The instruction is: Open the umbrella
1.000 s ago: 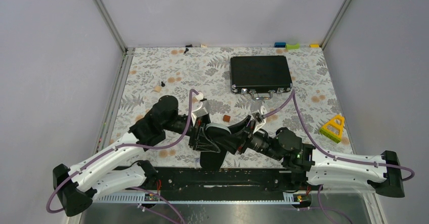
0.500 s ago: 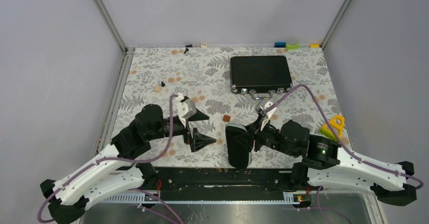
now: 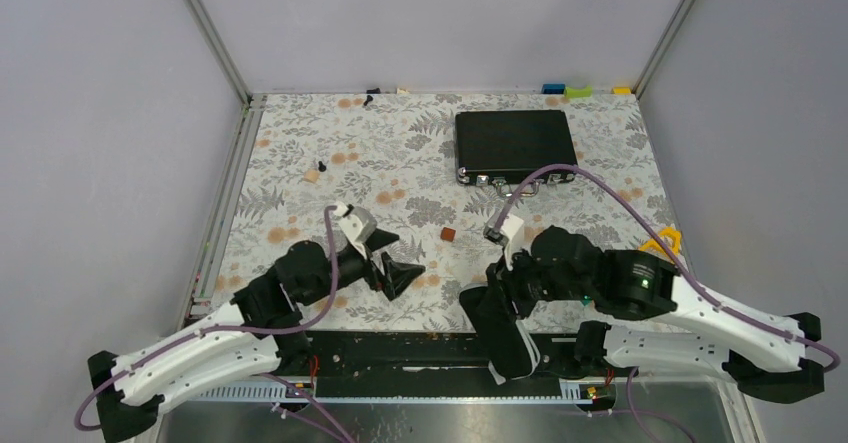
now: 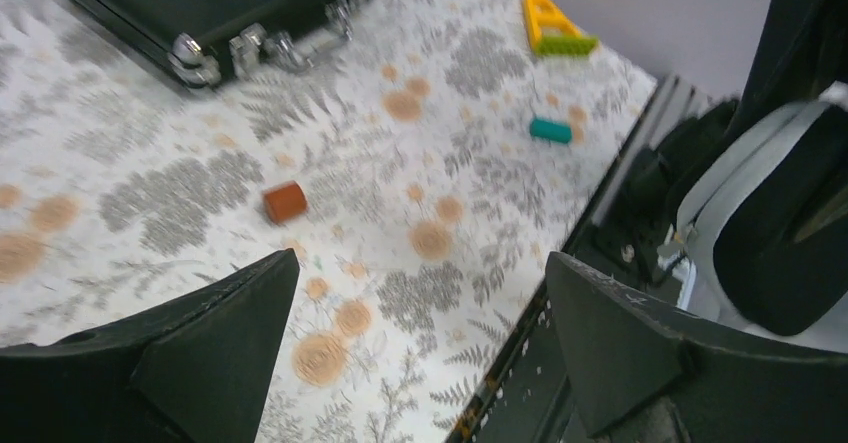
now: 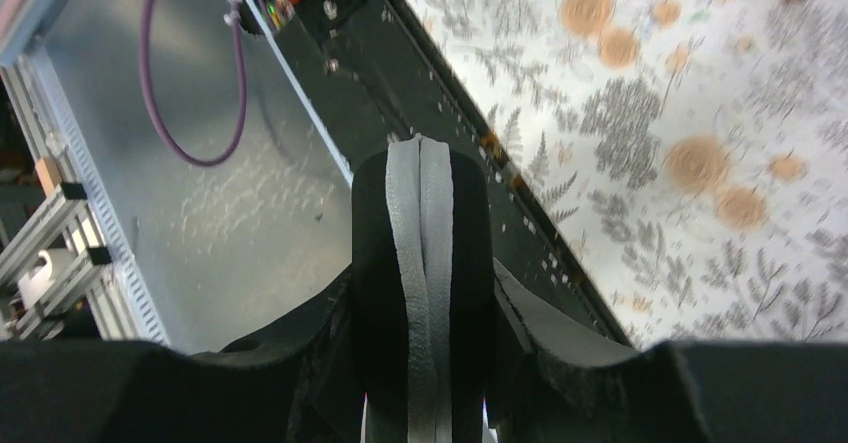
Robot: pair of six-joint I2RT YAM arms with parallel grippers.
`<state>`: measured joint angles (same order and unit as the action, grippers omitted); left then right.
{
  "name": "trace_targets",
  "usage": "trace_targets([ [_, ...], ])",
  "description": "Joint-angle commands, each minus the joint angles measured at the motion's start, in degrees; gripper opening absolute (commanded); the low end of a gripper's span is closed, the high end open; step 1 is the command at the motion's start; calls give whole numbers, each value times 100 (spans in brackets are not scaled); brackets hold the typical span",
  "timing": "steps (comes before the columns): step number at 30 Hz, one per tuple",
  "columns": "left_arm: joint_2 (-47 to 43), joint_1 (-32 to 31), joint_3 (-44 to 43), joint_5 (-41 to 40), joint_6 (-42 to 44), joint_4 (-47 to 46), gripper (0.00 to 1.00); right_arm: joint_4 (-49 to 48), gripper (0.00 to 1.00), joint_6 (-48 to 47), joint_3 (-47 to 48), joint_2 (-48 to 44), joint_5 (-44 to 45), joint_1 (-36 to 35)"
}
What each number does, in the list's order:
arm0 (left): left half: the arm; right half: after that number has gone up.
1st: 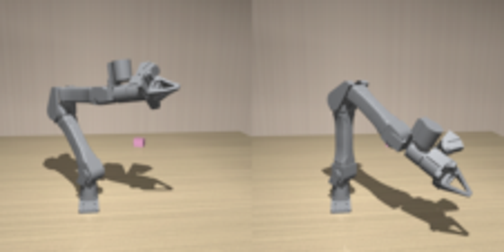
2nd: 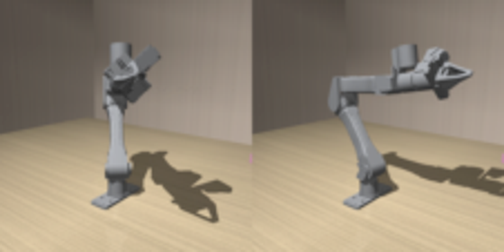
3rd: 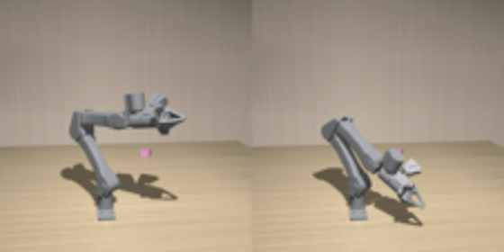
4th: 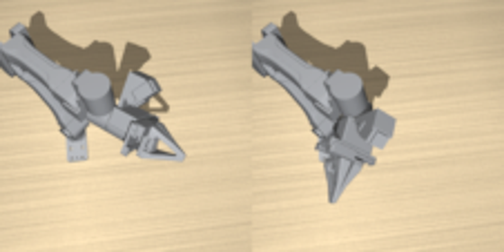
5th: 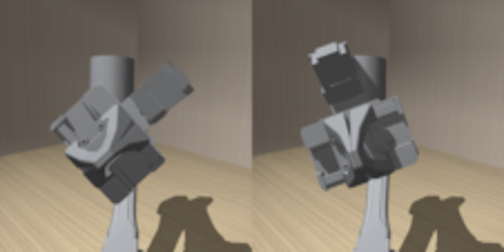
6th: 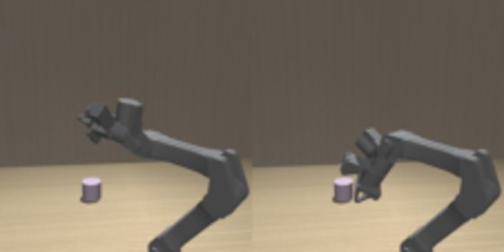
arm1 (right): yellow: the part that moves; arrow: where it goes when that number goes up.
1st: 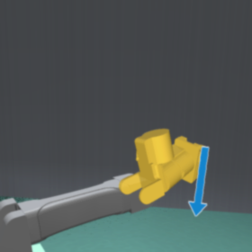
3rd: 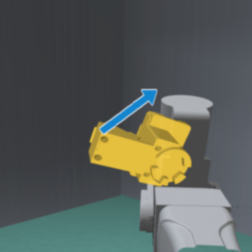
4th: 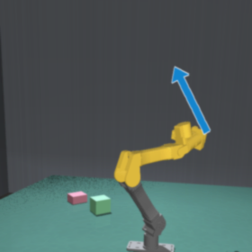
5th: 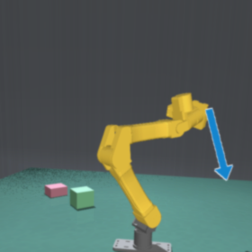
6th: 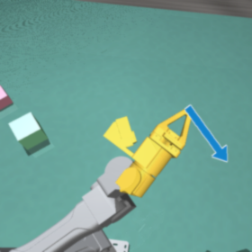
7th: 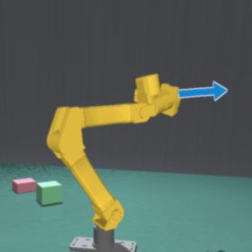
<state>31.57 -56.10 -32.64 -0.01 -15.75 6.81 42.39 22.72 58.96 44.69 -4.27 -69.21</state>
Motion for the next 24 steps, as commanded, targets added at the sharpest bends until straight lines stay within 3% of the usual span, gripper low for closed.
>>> trace_targets([
  [1,18,-433,630,325,224,-1517,96,237,0,494,336,189,-509,64],
  [10,454,-1439,1389,178,1193,-2525,96,235,0,1183,561,757,-417,83],
  [24,1662,-2371,985,-286,1870,-2886,91,228,0,1301,731,1064,-355,83],
])
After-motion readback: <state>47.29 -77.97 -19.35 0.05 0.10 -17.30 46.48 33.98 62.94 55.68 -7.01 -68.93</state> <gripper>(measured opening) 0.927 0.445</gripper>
